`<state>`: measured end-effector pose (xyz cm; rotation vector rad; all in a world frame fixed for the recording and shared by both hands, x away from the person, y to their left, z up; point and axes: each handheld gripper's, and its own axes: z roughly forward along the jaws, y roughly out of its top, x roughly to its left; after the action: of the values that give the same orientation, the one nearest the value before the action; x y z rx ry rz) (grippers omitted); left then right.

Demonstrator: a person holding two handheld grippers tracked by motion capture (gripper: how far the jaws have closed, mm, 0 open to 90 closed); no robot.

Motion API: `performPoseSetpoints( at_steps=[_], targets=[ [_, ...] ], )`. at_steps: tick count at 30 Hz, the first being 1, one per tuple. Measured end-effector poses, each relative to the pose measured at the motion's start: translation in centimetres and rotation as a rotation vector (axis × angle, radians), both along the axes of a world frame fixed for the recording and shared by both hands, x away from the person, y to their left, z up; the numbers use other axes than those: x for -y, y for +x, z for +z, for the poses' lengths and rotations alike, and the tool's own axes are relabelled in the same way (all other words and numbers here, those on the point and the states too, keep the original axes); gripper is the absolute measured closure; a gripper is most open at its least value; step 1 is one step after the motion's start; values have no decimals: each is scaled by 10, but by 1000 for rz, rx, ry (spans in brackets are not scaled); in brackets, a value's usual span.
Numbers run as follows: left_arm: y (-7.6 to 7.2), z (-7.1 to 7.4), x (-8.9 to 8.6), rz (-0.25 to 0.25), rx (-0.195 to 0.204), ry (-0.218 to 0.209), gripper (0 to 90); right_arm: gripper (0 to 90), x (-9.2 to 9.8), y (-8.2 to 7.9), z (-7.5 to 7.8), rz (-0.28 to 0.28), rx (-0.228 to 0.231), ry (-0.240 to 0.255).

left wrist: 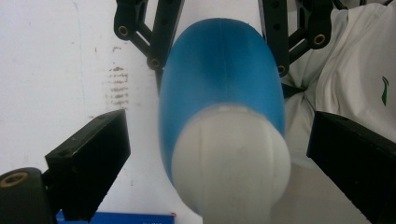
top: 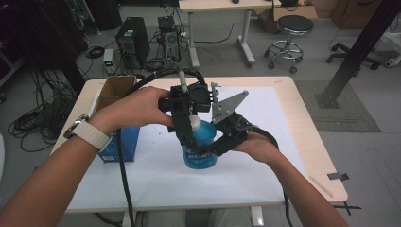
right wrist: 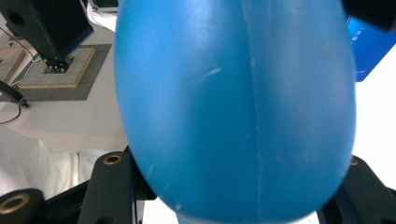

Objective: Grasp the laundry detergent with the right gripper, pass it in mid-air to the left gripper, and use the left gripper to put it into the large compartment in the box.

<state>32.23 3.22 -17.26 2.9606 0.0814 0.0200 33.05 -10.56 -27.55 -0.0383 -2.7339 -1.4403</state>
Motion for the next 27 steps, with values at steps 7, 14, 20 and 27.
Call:
performPoseSetpoints(
  at_steps=[7, 14, 20, 27],
  targets=[
    [1, -4, 1, -2, 1, 7, 77, 435, 0, 0, 1, -1, -3, -1],
    [1, -5, 2, -12, 8, -1, 150, 435, 1, 0, 1, -1, -6, 6],
    [1, -5, 2, -12, 11, 2, 183, 435, 1, 0, 1, -4, -6, 5],
    [2, -6, 2, -6, 15, 8, 214, 435, 1, 0, 1, -5, -4, 4]
  ],
)
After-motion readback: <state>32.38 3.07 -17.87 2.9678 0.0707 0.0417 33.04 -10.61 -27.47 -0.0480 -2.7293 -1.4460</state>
